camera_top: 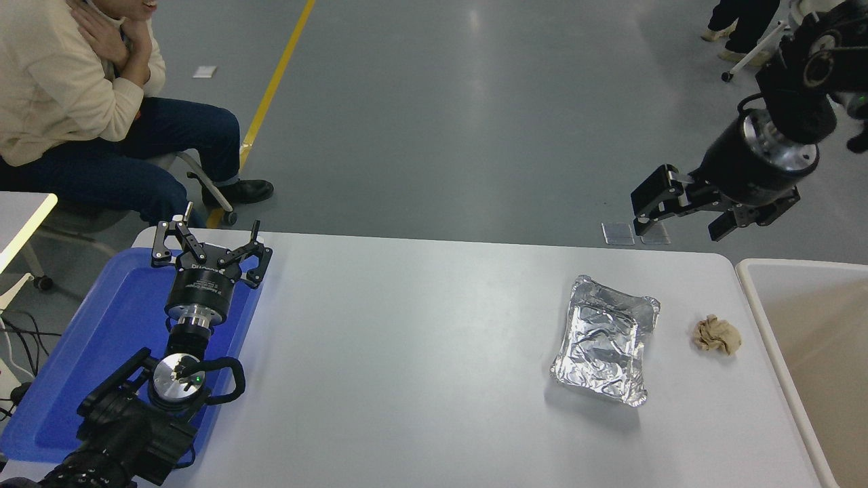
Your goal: Pick up foil plate and place in dustbin
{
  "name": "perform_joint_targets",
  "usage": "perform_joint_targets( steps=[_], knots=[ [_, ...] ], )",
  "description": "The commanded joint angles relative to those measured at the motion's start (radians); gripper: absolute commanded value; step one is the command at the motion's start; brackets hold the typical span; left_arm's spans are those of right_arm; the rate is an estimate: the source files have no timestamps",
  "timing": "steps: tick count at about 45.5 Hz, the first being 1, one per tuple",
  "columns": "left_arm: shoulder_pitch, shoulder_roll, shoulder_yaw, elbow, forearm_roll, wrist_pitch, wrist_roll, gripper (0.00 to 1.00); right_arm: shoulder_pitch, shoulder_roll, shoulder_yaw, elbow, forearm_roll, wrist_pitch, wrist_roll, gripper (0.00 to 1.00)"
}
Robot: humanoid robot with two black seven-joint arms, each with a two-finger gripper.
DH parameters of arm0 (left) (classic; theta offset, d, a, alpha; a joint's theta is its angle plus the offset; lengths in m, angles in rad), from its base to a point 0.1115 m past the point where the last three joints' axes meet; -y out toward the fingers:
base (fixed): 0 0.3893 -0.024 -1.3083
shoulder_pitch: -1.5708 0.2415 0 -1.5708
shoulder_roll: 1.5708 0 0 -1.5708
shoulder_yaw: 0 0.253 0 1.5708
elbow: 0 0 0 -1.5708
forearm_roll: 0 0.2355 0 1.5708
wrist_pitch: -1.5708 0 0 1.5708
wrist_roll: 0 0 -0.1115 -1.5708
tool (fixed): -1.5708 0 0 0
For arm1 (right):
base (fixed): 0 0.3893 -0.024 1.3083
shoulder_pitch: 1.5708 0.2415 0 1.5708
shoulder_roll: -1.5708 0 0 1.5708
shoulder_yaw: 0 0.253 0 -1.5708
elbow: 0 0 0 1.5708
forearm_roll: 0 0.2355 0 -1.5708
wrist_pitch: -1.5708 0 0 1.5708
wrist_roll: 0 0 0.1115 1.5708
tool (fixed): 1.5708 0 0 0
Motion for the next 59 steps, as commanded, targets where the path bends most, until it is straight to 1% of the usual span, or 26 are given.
perform_joint_targets(
  steps=[1, 8, 18, 24, 31, 35, 39, 42, 53, 59],
  knots=[
    [0.0, 0.0, 0.0, -0.001, 0.002, 0.0, 0.0, 1.0, -0.128, 0.049, -0.004, -0.019, -0.001, 0.0, 0.0, 1.0],
    [0.0, 0.0, 0.0, -0.001, 0.002, 0.0, 0.002, 1.0, -0.197, 0.087, -0.001, -0.016, 0.001, -0.02, 0.0, 1.0],
    [0.0, 0.0, 0.0, -0.001, 0.002, -0.002, 0.002, 1.0, -0.273, 0.127, 0.002, -0.019, 0.001, -0.208, 0.0, 1.0],
    [0.0, 0.0, 0.002, 0.0, 0.002, 0.0, 0.002, 1.0, -0.308, 0.153, 0.005, -0.021, 0.001, -0.285, 0.0, 1.0],
    [0.0, 0.0, 0.0, -0.001, 0.002, 0.0, 0.002, 1.0, -0.383, 0.156, 0.026, -0.03, 0.004, -0.36, -0.001, 1.0],
    [0.0, 0.0, 0.0, 0.0, 0.002, 0.0, 0.0, 1.0, -0.432, 0.185, 0.02, -0.082, 0.031, -0.414, -0.002, 1.0],
    [0.0, 0.0, 0.0, -0.001, 0.0, 0.0, 0.0, 1.0, -0.496, 0.242, 0.006, -0.145, 0.056, -0.423, -0.002, 1.0],
    [0.0, 0.0, 0.0, 0.0, 0.0, 0.0, 0.0, 1.0, -0.546, 0.261, 0.0, -0.188, 0.056, -0.426, -0.003, 1.0],
    [0.0, 0.0, 0.0, 0.0, 0.0, 0.0, -0.001, 1.0, -0.674, 0.259, 0.008, -0.332, 0.037, -0.426, -0.005, 1.0],
    [0.0, 0.0, 0.0, 0.0, 0.0, 0.0, -0.001, 1.0, -0.713, 0.218, 0.018, -0.361, 0.042, -0.426, -0.005, 1.0]
  ],
)
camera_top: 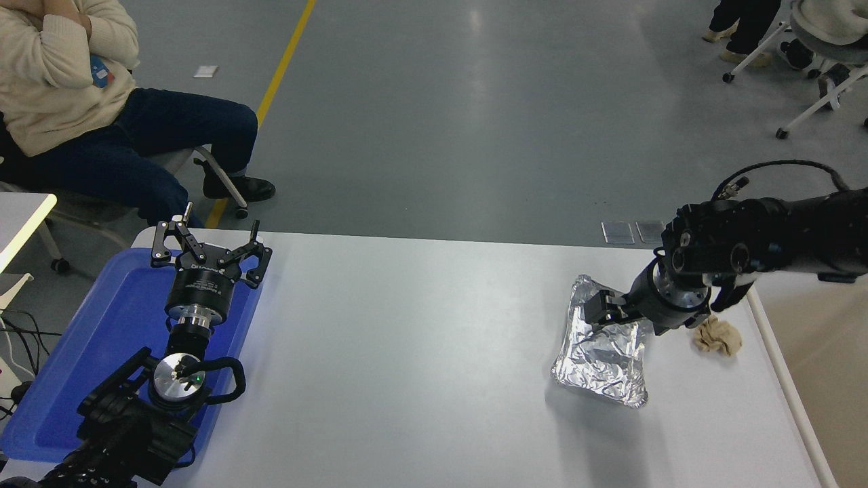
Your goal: Pick up foil plate and place in dustbin
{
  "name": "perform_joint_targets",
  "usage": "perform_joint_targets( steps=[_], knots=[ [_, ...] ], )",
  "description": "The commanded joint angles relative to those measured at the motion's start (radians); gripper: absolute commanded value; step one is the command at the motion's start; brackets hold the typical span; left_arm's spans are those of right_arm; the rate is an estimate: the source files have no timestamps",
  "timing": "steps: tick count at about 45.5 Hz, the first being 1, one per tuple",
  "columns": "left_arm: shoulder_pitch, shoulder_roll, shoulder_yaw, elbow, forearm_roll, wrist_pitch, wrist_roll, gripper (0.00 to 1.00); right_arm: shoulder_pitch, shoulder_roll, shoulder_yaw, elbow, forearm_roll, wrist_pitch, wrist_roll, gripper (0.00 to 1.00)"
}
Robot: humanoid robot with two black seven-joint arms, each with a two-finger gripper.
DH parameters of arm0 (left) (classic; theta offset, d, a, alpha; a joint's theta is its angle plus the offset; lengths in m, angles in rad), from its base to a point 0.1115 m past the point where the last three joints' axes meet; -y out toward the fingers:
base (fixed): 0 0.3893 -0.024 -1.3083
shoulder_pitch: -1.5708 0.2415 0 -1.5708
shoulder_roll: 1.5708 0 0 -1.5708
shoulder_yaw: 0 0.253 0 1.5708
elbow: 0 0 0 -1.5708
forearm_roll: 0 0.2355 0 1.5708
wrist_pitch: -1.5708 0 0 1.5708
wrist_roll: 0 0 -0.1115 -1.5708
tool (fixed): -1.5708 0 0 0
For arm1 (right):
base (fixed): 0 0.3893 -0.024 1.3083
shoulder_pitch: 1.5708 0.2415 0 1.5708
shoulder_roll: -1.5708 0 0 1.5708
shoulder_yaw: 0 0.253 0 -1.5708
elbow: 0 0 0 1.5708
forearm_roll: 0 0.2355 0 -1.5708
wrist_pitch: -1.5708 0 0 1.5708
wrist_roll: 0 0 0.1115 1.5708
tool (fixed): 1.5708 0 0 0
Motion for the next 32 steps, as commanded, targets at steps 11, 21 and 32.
perform_joint_targets(
  steps=[11, 21, 32],
  knots=[
    [0.0, 0.0, 0.0, -0.001, 0.0, -0.001, -0.001, 1.0, -0.168, -0.04, 0.009, -0.151, 0.016, -0.021, -0.005, 1.0],
    [0.0, 0.0, 0.0, 0.0, 0.0, 0.001, -0.001, 1.0, -0.179, -0.049, 0.021, -0.151, 0.11, -0.023, -0.045, 0.99],
    [0.0, 0.0, 0.0, -0.001, 0.0, 0.001, -0.001, 1.0, -0.2, -0.046, 0.031, -0.151, 0.145, -0.047, -0.047, 0.98]
  ],
)
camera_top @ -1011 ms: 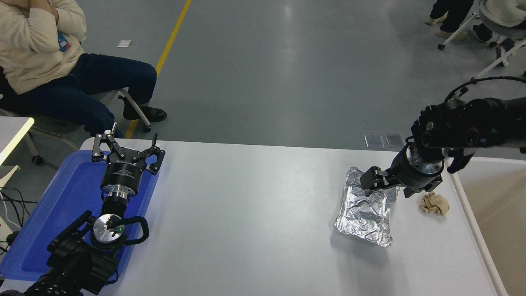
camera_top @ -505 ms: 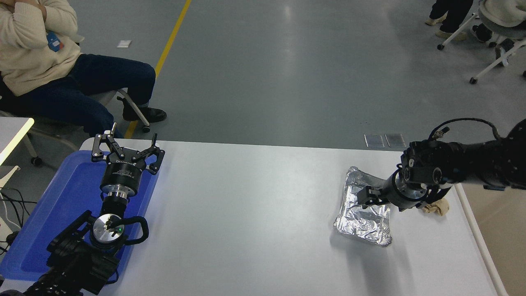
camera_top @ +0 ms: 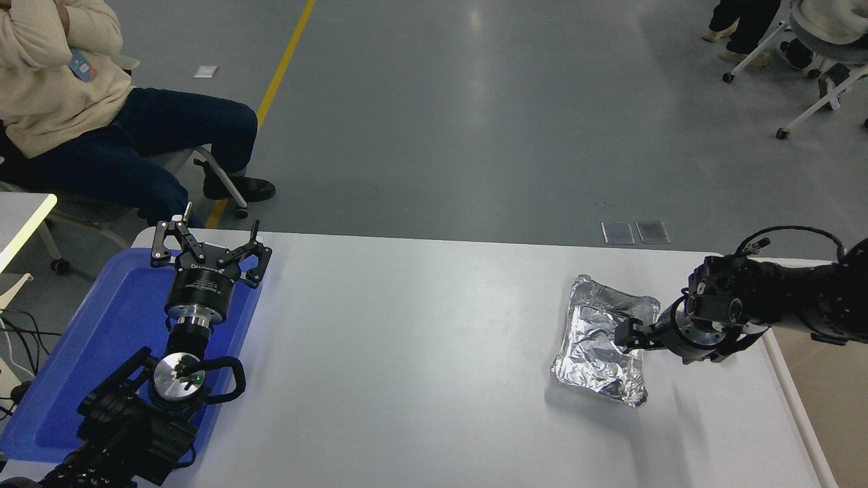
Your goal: Pick up foil plate and place in dustbin
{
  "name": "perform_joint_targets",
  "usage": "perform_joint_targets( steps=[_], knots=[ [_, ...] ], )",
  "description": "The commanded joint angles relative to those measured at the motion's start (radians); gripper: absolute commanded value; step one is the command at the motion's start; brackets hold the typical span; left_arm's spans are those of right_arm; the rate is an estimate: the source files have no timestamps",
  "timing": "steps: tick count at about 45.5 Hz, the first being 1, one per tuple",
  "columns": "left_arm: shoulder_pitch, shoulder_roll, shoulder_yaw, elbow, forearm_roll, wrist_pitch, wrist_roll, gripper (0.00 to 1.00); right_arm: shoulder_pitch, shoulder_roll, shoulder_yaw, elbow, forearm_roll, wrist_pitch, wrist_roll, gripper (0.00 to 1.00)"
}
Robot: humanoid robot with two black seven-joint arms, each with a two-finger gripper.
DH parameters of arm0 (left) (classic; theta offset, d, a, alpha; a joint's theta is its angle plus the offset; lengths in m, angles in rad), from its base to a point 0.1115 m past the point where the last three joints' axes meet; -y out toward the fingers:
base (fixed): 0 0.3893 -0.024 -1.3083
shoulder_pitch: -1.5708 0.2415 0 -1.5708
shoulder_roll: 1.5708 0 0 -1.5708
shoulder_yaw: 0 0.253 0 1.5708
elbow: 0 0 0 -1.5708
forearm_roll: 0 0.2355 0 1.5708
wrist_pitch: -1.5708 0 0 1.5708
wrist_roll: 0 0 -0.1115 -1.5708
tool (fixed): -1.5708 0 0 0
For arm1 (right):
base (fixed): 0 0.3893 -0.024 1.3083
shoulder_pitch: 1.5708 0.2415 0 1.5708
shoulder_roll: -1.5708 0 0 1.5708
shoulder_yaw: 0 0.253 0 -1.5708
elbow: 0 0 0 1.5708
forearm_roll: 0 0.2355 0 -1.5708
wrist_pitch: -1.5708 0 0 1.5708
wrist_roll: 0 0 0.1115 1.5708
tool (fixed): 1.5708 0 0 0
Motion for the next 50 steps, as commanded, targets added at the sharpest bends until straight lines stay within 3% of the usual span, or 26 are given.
perform_joint_targets(
  steps=[1, 6, 14, 18, 40, 42, 46, 50],
  knots=[
    [0.0, 0.0, 0.0, 0.0, 0.001, 0.0, 0.0, 1.0, -0.027, 0.0, 0.013, -0.006, 0.039, -0.025, -0.01, 0.98],
    [0.0, 0.0, 0.0, 0.0, 0.0, 0.0, 0.0, 1.0, -0.033, 0.0, 0.056, -0.009, 0.039, -0.045, -0.01, 0.95],
    [0.0, 0.0, 0.0, 0.0, 0.0, 0.0, 0.0, 1.0, -0.051, 0.004, 0.086, -0.009, 0.037, -0.048, -0.01, 0.68],
    [0.0, 0.0, 0.0, 0.001, 0.0, 0.0, 0.0, 1.0, -0.054, 0.004, 0.087, -0.011, 0.036, -0.059, -0.01, 0.61],
    [0.0, 0.0, 0.0, 0.001, 0.0, 0.0, 0.0, 1.0, -0.066, 0.013, 0.084, 0.005, 0.019, -0.09, -0.009, 0.39],
    [0.0, 0.0, 0.0, 0.0, 0.0, 0.0, 0.0, 1.0, -0.066, 0.015, 0.086, 0.008, 0.019, -0.088, -0.009, 0.31],
    [0.0, 0.0, 0.0, 0.001, 0.0, 0.0, 0.0, 1.0, -0.066, 0.015, 0.084, 0.023, 0.014, -0.079, -0.009, 0.03],
    [0.0, 0.0, 0.0, 0.0, 0.0, 0.0, 0.0, 1.0, -0.065, 0.013, 0.084, 0.028, 0.001, -0.067, -0.009, 0.0]
  ],
)
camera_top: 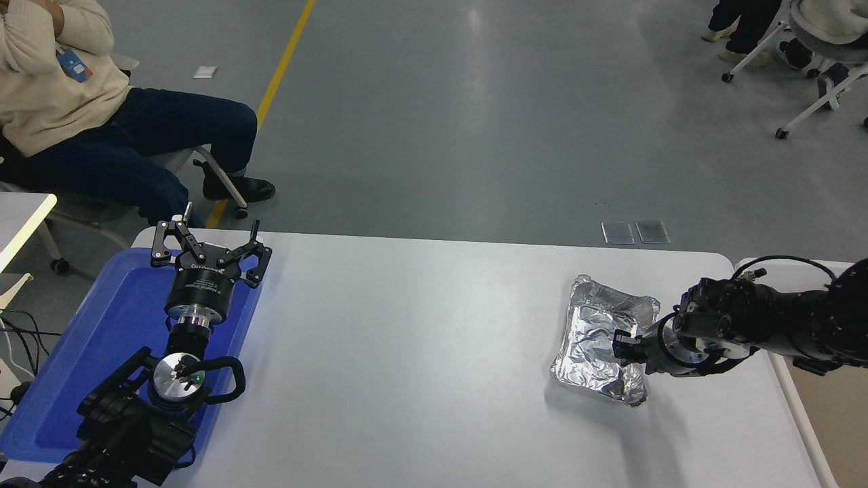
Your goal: Pick up foil plate and place in dustbin
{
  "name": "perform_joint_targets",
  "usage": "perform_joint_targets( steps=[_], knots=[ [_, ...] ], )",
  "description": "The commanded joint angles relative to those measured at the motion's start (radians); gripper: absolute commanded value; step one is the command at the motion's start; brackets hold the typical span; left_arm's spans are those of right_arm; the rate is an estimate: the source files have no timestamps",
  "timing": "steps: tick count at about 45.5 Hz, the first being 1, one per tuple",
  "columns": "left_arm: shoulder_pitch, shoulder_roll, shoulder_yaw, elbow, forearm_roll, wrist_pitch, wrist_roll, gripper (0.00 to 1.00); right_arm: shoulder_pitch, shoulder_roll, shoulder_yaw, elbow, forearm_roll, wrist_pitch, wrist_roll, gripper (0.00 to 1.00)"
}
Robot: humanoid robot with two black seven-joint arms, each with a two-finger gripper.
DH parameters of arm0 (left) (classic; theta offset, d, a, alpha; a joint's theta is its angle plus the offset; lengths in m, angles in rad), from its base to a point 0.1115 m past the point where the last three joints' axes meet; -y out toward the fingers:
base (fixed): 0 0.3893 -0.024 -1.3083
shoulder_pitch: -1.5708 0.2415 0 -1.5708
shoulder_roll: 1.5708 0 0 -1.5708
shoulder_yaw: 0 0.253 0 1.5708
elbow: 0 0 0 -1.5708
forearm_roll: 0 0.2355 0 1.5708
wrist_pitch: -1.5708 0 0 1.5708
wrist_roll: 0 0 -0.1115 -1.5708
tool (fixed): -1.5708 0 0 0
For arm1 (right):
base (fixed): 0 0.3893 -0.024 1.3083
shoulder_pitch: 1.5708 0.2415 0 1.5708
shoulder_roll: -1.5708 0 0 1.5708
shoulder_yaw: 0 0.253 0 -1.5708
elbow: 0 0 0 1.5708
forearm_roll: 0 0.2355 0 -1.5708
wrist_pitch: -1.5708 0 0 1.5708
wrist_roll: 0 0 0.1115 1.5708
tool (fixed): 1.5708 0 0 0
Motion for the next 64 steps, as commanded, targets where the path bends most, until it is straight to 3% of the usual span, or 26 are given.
perform_joint_targets(
  steps=[1, 18, 47, 64],
  knots=[
    [0.0, 0.0, 0.0, -0.001, 0.0, 0.0, 0.0, 1.0, 0.0, 0.0, 0.0, 0.021, -0.018, 0.022, 0.0, 0.0],
    [0.0, 0.0, 0.0, -0.001, 0.001, 0.0, 0.002, 1.0, 0.078, -0.053, 0.003, 0.1, -0.016, 0.051, 0.003, 0.0],
    [0.0, 0.0, 0.002, -0.001, 0.001, 0.0, 0.003, 1.0, 0.503, -0.284, -0.012, 0.379, -0.177, 0.462, 0.005, 0.0],
    [-0.001, 0.0, 0.002, -0.001, 0.001, 0.0, 0.003, 1.0, 0.655, -0.324, -0.023, 0.437, -0.202, 0.525, 0.005, 0.0]
  ],
)
